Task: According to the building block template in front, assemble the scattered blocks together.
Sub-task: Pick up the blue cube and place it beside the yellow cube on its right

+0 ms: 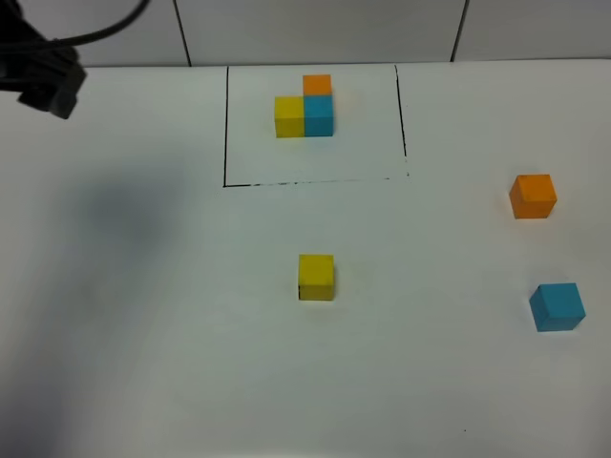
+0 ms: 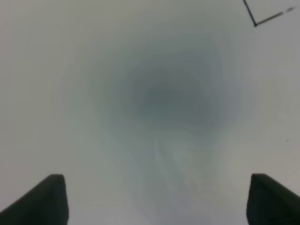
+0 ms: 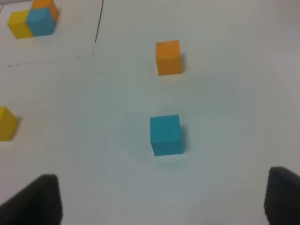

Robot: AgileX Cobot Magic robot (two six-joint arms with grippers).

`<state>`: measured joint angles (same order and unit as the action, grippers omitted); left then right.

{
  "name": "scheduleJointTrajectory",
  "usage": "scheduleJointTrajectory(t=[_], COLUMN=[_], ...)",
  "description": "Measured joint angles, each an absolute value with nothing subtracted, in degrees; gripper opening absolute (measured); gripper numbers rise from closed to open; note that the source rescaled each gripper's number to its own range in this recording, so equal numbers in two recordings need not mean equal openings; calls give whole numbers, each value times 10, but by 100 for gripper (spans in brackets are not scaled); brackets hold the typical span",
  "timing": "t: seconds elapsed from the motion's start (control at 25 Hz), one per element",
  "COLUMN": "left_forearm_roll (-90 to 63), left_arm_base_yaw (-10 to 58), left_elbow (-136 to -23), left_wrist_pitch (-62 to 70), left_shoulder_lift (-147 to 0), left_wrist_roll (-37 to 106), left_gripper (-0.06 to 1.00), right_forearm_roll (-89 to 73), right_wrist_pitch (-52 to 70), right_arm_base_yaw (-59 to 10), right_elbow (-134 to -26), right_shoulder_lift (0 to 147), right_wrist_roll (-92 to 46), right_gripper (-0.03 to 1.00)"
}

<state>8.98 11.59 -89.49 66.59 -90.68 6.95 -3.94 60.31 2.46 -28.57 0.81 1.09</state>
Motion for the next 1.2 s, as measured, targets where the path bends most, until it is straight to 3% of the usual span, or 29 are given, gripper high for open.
scheduleJointTrajectory(t=[0.2, 0.44, 1.2], left_forearm_roll=[92, 90, 25], left_arm_base_yaw=[70, 67, 67], left_elbow=[-776, -641, -394], left_wrist_pitch=[625, 568, 546], left_shoulder_lift=[-783, -647, -274], left_wrist_roll=[4, -33, -61], left_gripper=[84, 83, 83], right_forearm_roll=[-41, -44, -45], right_wrist_pitch=[603, 603, 603], right_arm_base_yaw=[25, 25, 25], right_elbow=[-286, -286, -286], right_shoulder_lift=[8, 8, 8], right_wrist_roll=[11, 11, 11], right_gripper=[75, 75, 75])
